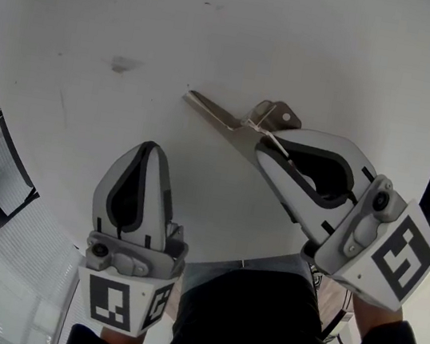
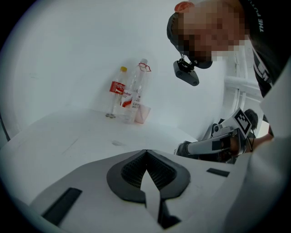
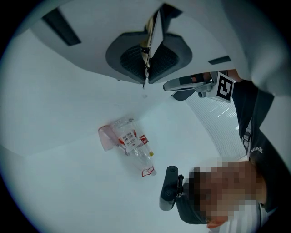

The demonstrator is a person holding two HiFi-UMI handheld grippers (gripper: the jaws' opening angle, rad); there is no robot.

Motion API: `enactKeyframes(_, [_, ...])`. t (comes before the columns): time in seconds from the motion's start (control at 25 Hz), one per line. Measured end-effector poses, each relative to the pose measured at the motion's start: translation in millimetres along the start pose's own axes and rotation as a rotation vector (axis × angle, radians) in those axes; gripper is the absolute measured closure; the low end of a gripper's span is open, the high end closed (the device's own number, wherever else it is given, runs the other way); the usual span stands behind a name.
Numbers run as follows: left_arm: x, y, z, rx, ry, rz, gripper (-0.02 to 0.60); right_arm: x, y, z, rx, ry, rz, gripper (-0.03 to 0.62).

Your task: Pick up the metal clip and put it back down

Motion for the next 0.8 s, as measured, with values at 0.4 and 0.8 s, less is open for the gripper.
enactKeyframes(0.4, [1.6,-3.9,-0.3,-0.022,0.013,-0.031,0.568,-0.3,-1.3,1.7,-0.066,0.028,0.045,0.560])
enactKeyframes(0.8, [4.4,-2.7,-2.9,-0.026,0.020,-0.032,0.568,-0.5,-1.6,1.2,-0.077,0.029,0.049,0.560])
Point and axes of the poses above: the fingertips, and each gripper's own axes: z forward along the fingers, x to its right, y out of its underside, the point moved 10 cm from there along -z, backward along the fingers, and after that the axes turned 6 degrees about x, right-handed, at the moved point
